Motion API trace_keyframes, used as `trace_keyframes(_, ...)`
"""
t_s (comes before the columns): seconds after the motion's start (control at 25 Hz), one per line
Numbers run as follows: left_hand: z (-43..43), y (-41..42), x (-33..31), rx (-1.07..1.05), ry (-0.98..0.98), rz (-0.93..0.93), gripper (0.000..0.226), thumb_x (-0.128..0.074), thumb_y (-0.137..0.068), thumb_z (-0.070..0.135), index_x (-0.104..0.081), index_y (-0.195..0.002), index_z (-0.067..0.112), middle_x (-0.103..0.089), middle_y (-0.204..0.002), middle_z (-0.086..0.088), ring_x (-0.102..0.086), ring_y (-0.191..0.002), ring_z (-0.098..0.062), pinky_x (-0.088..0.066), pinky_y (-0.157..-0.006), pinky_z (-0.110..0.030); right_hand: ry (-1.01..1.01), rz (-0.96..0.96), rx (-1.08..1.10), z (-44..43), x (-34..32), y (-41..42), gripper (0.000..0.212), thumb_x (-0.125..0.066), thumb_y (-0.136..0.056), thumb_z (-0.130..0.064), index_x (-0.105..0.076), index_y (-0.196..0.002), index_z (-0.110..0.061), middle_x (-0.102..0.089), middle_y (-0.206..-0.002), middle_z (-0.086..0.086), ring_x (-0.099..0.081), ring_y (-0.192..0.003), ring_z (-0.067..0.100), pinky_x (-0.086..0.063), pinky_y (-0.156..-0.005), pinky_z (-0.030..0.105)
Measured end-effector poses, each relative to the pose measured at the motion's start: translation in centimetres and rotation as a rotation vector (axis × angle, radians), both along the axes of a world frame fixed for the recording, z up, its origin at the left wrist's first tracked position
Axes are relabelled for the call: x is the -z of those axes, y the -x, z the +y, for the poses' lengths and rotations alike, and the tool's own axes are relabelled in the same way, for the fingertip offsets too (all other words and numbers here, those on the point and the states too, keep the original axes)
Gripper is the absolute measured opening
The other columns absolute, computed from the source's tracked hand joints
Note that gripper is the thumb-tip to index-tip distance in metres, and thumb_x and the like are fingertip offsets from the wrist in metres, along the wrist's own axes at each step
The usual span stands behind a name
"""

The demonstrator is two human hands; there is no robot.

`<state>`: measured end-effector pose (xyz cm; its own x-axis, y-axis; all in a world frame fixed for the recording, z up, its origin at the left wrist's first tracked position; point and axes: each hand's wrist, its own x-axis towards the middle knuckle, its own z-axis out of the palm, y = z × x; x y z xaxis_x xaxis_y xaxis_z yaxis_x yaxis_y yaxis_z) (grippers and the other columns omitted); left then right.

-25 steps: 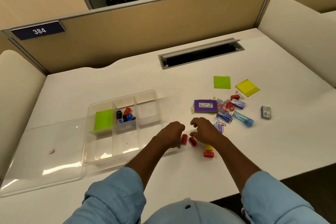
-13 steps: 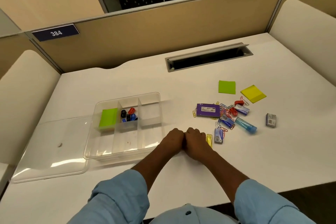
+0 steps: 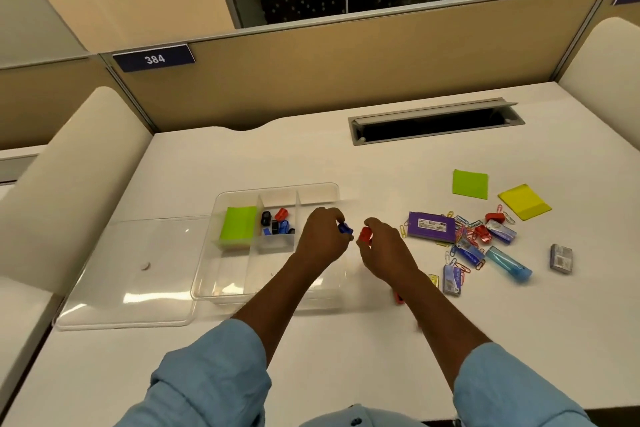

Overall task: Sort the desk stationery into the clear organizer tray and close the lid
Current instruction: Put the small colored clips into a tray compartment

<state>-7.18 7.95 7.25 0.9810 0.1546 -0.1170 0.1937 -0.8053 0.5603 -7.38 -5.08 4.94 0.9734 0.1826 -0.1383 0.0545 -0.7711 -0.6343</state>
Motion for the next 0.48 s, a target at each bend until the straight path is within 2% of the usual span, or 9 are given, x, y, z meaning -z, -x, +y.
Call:
trace_keyframes(0.12,3.5,-0.7,-0.7,-0.085,0.021,-0.036,0.039,-0.078,-0.072,0.017,-0.065,-0.108,0.009,-0.064,-0.11,-0.011,-0.059,-0.102,-0.022,-0.042,-0.083,-0.024,-0.06,-0.016,-0.035,3.1,-0.4,-0.3,0.047,-0.058,-0.092,-0.025,-0.045,-0.134,-0.009,-0.057,-0.128,0.01,-0.056,-0.115,0.024,-0.044,-0.095,0.029)
trace_keyframes(0.24,7.3,-1.2,-0.6,-0.141,0.044,-0.048,0.037,-0.076,-0.071,0.008,-0.067,-0.106,0.007,-0.065,-0.109,-0.013,-0.061,-0.102,-0.025,-0.043,-0.084,-0.026,-0.038,-0.018,-0.096,6.4,-0.5,-1.0,0.04,-0.059,-0.091,-0.02,-0.049,-0.128,-0.008,-0.058,-0.122,0.01,-0.057,-0.11,0.025,-0.045,-0.092,0.03)
trace_keyframes(0.4,12.1,-2.0,0.4,-0.144,0.042,0.007,0.035,-0.075,-0.067,0.0,-0.068,-0.101,0.004,-0.068,-0.104,-0.014,-0.063,-0.092,-0.023,-0.04,-0.072,-0.018,0.016,-0.041,-0.173,11.0,-0.4,-2.8,0.04,-0.061,-0.087,-0.012,-0.051,-0.126,-0.009,-0.056,-0.123,0.01,-0.054,-0.114,0.025,-0.044,-0.096,0.031)
trace_keyframes(0.48,13.7,-2.3,1.2,-0.122,0.036,0.02,0.036,-0.074,-0.069,0.001,-0.067,-0.104,0.005,-0.067,-0.106,-0.015,-0.063,-0.095,-0.024,-0.041,-0.075,-0.019,0.069,-0.054,-0.212,13.1,-0.3,-3.8,0.036,-0.062,-0.085,-0.01,-0.054,-0.12,-0.009,-0.057,-0.118,0.01,-0.056,-0.108,0.026,-0.046,-0.091,0.032)
